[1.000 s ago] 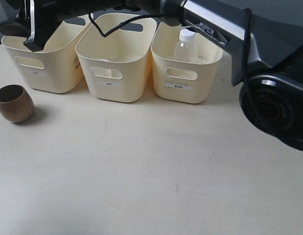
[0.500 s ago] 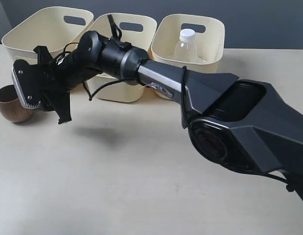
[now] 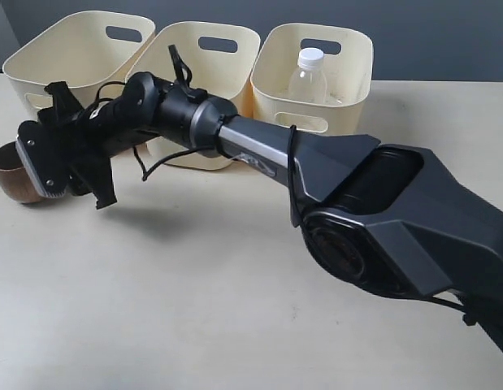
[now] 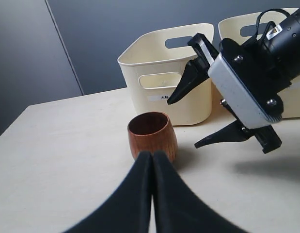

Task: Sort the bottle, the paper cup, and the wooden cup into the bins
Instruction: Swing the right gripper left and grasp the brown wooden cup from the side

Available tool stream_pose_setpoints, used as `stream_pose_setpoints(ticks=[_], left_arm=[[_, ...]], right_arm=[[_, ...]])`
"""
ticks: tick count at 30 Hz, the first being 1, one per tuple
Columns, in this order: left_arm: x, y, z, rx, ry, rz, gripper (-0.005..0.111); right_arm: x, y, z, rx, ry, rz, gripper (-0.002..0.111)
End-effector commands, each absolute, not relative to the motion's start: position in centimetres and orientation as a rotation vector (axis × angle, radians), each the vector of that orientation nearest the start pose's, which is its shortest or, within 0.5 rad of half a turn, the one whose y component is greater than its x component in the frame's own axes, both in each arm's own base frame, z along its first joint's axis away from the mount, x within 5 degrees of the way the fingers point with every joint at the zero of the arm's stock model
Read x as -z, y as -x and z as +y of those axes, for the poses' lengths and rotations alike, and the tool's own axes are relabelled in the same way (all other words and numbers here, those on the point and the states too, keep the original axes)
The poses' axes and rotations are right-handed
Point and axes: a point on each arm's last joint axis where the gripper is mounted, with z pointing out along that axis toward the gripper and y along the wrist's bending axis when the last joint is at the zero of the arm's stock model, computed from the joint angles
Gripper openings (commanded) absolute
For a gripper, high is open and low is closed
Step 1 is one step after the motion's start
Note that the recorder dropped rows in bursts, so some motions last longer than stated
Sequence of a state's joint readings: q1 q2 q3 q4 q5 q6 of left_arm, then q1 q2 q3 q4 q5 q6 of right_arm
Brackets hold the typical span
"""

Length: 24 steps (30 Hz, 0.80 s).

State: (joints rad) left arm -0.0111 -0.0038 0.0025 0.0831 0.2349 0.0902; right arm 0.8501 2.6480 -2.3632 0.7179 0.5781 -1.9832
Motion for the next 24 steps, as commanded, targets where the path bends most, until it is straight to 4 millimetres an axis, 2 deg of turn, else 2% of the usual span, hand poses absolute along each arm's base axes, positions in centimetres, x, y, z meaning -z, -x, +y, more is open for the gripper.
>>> stream_pose_setpoints(ticks=[1, 6, 10, 24], left_arm=[[-19.2, -5.6, 0.1, -0.128, -0.141, 1.711, 0.000], [-19.2, -5.6, 0.1, -0.128, -0.141, 1.711, 0.000], [-19.2, -5.6, 0.1, -0.128, -0.141, 1.711, 0.000], [-19.2, -5.6, 0.1, -0.128, -0.141, 1.711, 0.000]], right_arm=[[-14.3, -35.6, 46.9, -0.065, 2.017, 0.727, 0.069], [-12.6, -35.8, 47.2, -0.009, 2.003, 0.729, 0.069], [-12.0, -36.0, 47.3, -0.006, 1.991, 0.746, 0.069], [-12.5, -35.4, 48.5, 0.008, 1.965, 0.685, 0.067]])
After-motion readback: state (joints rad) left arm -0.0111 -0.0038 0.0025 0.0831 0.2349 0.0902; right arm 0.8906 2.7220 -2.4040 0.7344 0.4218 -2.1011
